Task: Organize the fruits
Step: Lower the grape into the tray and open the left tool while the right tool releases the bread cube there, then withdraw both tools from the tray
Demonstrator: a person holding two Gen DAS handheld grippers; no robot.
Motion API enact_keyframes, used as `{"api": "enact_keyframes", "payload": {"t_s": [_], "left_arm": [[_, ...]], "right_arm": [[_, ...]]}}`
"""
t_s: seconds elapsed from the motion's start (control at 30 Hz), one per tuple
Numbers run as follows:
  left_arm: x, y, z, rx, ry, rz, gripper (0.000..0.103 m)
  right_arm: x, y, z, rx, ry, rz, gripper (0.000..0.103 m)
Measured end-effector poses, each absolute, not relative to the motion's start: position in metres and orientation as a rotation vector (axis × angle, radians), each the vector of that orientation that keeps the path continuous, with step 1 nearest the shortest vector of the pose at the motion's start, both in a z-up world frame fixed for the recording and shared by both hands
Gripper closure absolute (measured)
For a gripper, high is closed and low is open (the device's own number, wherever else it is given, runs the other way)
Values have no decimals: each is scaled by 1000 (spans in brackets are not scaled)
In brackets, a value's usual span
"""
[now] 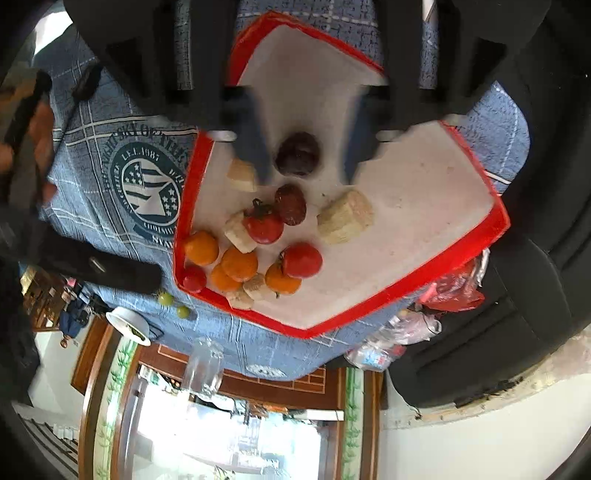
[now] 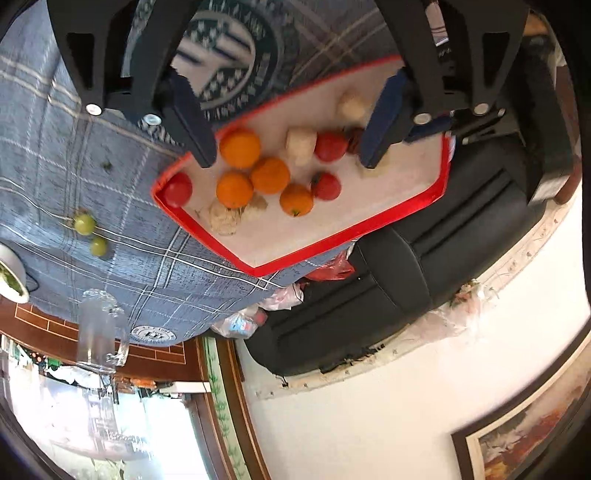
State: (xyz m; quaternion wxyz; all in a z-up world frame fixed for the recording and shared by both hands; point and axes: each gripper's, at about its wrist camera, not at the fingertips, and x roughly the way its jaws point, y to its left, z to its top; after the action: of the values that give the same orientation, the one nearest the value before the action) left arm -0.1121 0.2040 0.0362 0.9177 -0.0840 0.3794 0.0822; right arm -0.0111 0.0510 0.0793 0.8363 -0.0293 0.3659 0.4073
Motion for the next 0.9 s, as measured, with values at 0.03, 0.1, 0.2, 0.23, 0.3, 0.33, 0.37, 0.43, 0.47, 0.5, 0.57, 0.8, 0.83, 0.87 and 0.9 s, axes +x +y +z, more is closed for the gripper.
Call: {"api": "enact_keyframes", "payload": {"t_s": [0.03, 0.1, 0.2, 0.23, 0.3, 0.33, 0.37, 0.43, 0.47, 0.5, 0.57, 0.8, 0.83, 0.87, 0.9], "left_arm": [[-115, 204, 40, -172, 758, 183, 24], [-121, 204, 47, -164, 721, 213, 23], [-124, 203, 54, -144, 720, 251, 16], [-124, 202, 55, -134, 719, 261, 16], [-127, 201, 56, -110, 719, 280, 16], [-128, 200, 56, -98, 722, 288, 16], [-128, 198, 56, -81, 723, 300, 16], [-130, 195, 55, -53, 728, 315, 16], [-131, 194, 54, -43, 729, 320, 16], [-132, 194, 54, -39, 731, 321, 16], [-135, 196, 54, -48, 730, 325, 16], [-143, 201, 58, -71, 719, 351, 16], [-145, 201, 59, -68, 714, 359, 16], [-147, 201, 59, -69, 709, 362, 16], [-148, 201, 59, -75, 706, 360, 16]], "right_arm": [[-16, 46, 80, -60, 772, 858, 14], [-26, 37, 80, -56, 784, 847, 13], [-37, 26, 80, -54, 799, 839, 10], [-41, 24, 80, -55, 797, 837, 10], [-51, 19, 81, -62, 788, 836, 9], [-55, 17, 81, -68, 786, 837, 8], [-60, 16, 81, -78, 784, 835, 8], [-67, 16, 80, -92, 786, 835, 7], [-71, 15, 79, -98, 788, 833, 6], [-73, 16, 78, -101, 791, 833, 6], [-77, 14, 77, -101, 799, 831, 6], [-83, 10, 75, -96, 814, 826, 6], [-83, 11, 76, -96, 812, 825, 6], [-85, 11, 76, -98, 809, 826, 6], [-86, 11, 77, -101, 805, 826, 6]]}}
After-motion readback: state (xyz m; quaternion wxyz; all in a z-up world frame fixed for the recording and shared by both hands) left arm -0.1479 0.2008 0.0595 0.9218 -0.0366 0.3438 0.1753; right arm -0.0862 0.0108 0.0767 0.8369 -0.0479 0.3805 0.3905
